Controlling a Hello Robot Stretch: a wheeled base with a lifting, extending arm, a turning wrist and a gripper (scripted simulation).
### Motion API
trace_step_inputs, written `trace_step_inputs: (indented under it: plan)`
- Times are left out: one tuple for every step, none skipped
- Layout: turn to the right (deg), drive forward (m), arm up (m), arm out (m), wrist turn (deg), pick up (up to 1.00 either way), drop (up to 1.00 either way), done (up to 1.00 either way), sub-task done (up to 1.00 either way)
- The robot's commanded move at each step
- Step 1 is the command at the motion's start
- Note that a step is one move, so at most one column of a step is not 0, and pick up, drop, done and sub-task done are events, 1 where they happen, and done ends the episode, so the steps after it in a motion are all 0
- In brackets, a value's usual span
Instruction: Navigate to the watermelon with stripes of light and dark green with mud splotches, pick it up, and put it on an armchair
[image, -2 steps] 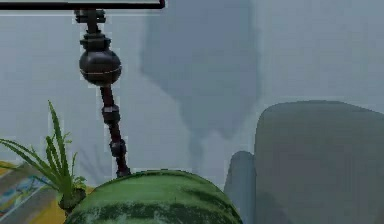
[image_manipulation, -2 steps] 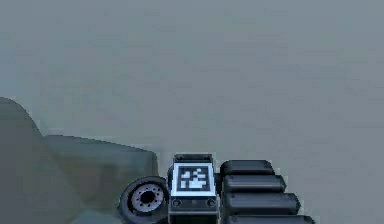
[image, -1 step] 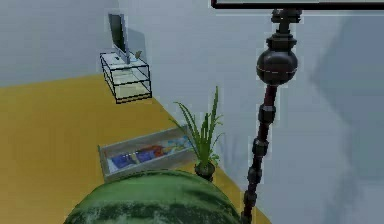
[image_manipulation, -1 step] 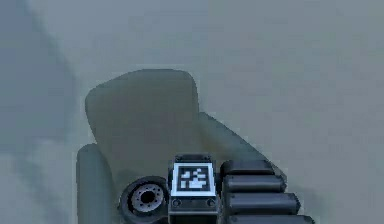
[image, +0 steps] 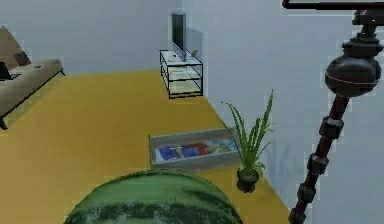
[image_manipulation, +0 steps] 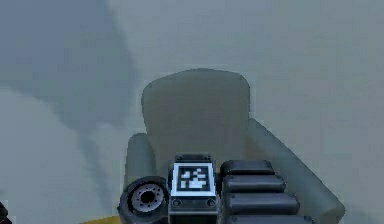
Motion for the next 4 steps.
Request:
trace_step_inputs:
  plan:
    - [0.0,0.00,0.00,0.30,0.0,0.00,0.00,0.00,0.00]
    - [0.0,0.00,0.00,0.00,45.0,0.00,0.00,0.00,0.00]
    - [0.0,0.00,0.00,0.00,45.0,0.00,0.00,0.00,0.00]
    - [0.0,0.00,0.00,0.00,45.0,0.00,0.00,0.00,0.00]
